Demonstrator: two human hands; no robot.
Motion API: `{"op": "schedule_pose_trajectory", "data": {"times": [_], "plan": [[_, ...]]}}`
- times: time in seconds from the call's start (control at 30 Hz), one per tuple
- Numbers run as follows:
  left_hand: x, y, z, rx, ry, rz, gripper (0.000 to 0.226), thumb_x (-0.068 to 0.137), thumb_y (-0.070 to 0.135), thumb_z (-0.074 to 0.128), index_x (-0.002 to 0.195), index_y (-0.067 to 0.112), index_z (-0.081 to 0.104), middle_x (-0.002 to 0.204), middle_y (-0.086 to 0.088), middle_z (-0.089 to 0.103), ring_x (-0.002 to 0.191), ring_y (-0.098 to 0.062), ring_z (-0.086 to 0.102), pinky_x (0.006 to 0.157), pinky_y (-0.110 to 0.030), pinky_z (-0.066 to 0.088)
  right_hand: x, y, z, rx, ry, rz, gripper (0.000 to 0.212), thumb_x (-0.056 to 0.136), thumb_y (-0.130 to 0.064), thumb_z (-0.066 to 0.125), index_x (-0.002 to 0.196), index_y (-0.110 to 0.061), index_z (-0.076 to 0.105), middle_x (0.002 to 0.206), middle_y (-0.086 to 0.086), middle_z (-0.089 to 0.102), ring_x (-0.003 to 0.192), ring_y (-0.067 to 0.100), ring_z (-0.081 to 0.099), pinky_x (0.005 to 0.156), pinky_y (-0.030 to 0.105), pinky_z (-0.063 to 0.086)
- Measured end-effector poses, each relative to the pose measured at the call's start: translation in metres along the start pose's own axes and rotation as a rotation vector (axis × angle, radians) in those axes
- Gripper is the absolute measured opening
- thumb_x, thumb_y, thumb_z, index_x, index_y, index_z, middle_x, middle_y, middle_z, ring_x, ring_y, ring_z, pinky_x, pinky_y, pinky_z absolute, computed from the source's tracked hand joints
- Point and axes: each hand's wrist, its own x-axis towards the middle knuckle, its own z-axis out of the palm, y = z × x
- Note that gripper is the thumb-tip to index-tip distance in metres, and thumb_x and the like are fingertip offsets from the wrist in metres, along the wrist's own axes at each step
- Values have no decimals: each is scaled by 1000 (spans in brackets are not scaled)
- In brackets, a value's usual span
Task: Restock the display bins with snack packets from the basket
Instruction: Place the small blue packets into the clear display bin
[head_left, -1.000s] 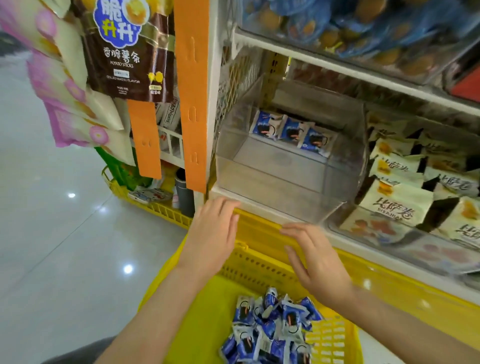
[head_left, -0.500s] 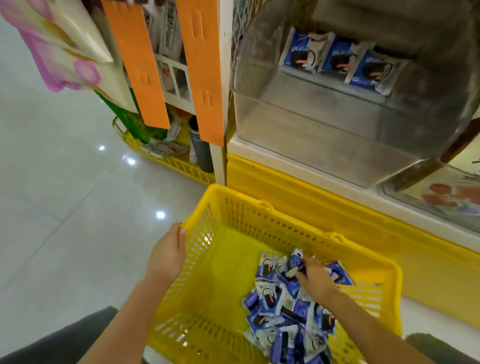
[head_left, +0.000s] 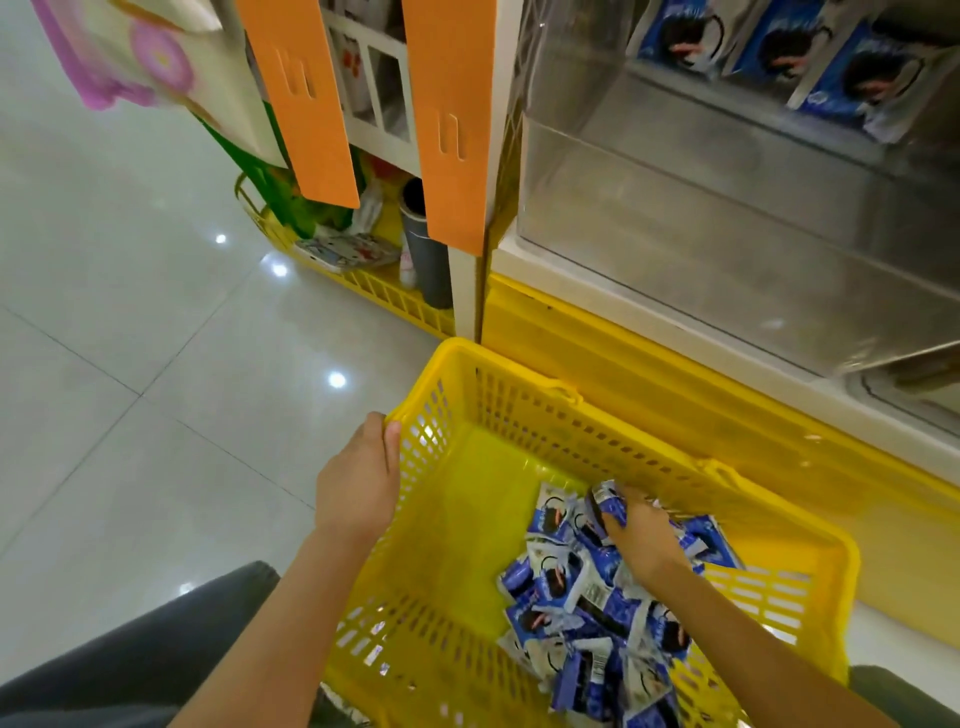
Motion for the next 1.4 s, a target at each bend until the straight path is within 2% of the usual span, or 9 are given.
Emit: {"op": "schedule_pose_trajectory", "data": {"times": [0.2, 0.43, 0.53, 0.7, 0.8, 0.93, 1.1, 1.23, 1.4], "plan": [[-15, 54, -8, -111, 68, 258, 38, 98, 20, 40, 134, 8, 45, 130, -17, 46, 116, -32, 46, 98, -41, 37, -37, -13, -12, 111, -45, -306, 43, 95, -24, 53, 135, -17, 40, 130, 3, 55, 98, 16, 65, 74, 16, 51], [-71, 102, 26, -686, -694, -112, 35, 99, 40, 33, 122, 17, 48, 118, -2, 57, 108, -14, 57, 95, -27, 43, -88, -48, -13, 427, 124, -385, 34, 92, -28, 55, 118, -34, 35, 112, -25, 47, 104, -13, 51, 76, -1, 40], [-77, 98, 30, -1012, -670, -234, 31, 94, 35, 49, 119, 17, 50, 103, 1, 66, 83, -2, 65, 74, -19, 52, -102, -45, -7, 309, 8, -515, 61, 94, -34, 52, 144, -28, 17, 140, -23, 31, 126, -9, 36, 94, -3, 28], [-75, 86, 36, -939, -703, -283, 71, 81, 43, 64, 138, 18, 29, 123, 10, 54, 109, -4, 55, 91, -16, 46, -102, -29, -9, 13, -15, -773, 52, 97, -40, 40, 145, -33, 19, 138, -28, 19, 127, -16, 17, 103, 0, 13], [-74, 84, 39, -849, -667, -300, 40, 89, 39, 56, 113, 23, 29, 89, 22, 48, 75, 12, 47, 53, 2, 40, -87, -13, -6, 81, 175, -595, 36, 99, -32, 41, 134, -24, 42, 129, -19, 40, 119, -7, 38, 101, 12, 31], [-71, 81, 45, -796, -681, -268, 44, 90, 39, 55, 127, 21, 41, 128, 5, 53, 111, -7, 53, 92, -17, 43, -54, 28, -9, -2, 237, -135, 45, 97, -30, 47, 136, -9, 37, 133, 5, 41, 123, 18, 42, 100, 25, 36], [-69, 78, 50, -796, -634, -250, 25, 92, 25, 56, 115, 24, 46, 105, 10, 57, 86, 4, 52, 65, -10, 43, -36, 65, -5, 79, 97, 132, 63, 90, -41, 57, 135, -5, 33, 128, 12, 44, 110, 26, 51, 84, 31, 46], [-68, 77, 53, -793, -633, -254, 21, 92, 27, 56, 110, 23, 47, 104, 10, 56, 95, -6, 53, 74, -16, 41, -30, 64, 1, 300, 113, 192, 58, 86, -28, 66, 126, -1, 33, 78, 4, 51, 63, 15, 52, 48, 21, 36], [-69, 84, 51, -779, -647, -235, 20, 92, 30, 55, 109, 23, 47, 107, 9, 56, 91, -2, 52, 70, -12, 41, -33, 53, -2, 436, 139, 188, 54, 80, -18, 73, 119, 1, 41, 86, -2, 50, 78, 19, 53, 57, 21, 37]]}}
